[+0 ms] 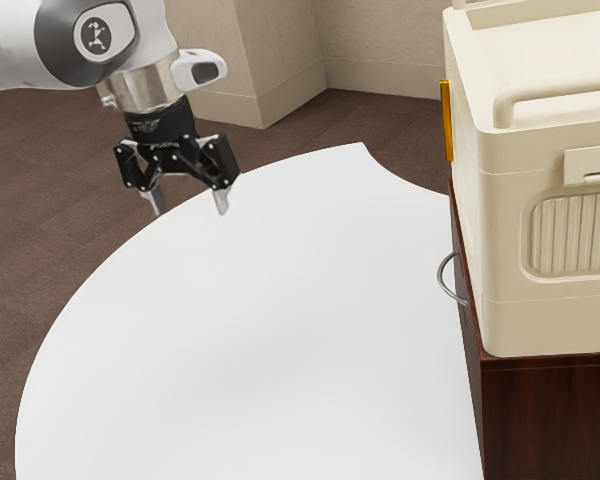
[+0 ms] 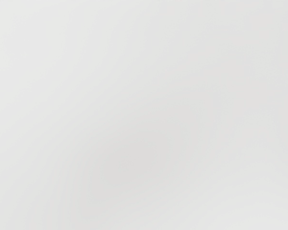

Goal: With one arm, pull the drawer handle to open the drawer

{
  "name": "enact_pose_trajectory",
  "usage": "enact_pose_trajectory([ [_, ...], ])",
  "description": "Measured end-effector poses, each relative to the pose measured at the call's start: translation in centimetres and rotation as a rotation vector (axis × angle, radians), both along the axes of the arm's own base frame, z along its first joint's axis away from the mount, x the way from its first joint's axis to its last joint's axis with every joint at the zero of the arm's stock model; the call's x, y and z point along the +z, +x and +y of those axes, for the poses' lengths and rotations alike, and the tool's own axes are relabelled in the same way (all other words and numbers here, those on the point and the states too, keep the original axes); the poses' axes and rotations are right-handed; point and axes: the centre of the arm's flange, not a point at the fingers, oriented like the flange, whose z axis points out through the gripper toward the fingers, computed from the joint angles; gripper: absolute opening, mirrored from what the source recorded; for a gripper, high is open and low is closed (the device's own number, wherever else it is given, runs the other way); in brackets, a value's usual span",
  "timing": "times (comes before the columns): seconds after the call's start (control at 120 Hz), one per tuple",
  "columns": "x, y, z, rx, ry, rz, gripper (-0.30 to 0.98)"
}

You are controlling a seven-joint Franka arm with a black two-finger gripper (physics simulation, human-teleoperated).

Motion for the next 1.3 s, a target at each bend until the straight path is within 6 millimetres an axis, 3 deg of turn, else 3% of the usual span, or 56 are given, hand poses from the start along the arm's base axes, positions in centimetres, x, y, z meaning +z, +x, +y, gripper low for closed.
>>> enact_pose_trajectory([
  [0.208, 0.1, 0.1, 0.1, 0.022, -0.002, -0.015, 0.69],
  [0.35, -0.1, 0.2, 2.0, 0.069, -0.034, -0.020, 0.69],
  [0.4, 2.5, -0.4, 2.1, 0.078, -0.035, -0.069, 0.68],
  [0.442, 8.1, -2.4, 1.4, 0.069, -0.035, -0.179, 0.69],
  [0.475, 11.0, -3.5, 0.4, 0.050, -0.046, -0.239, 0.69],
  [0.533, 12.2, -3.4, -2.3, 0.004, -0.088, -0.274, 0.69],
  [0.633, 8.2, -0.6, -5.8, -0.037, -0.183, -0.215, 0.69],
  [0.8, 0.2, 5.5, -7.2, 0.010, -0.316, -0.162, 0.68],
  [0.95, -2.1, 8.0, -8.5, 0.054, -0.432, -0.189, 0.61],
  [1.083, -3.8, 8.8, -10.8, 0.061, -0.501, -0.184, 0.53],
  [1.142, -5.2, 8.8, -13.5, 0.046, -0.533, -0.163, 0.51],
  [1.208, -6.4, 7.3, -15.7, 0.046, -0.562, -0.146, 0.49],
  [1.3, -6.7, 4.3, -15.4, 0.083, -0.588, -0.158, 0.47],
])
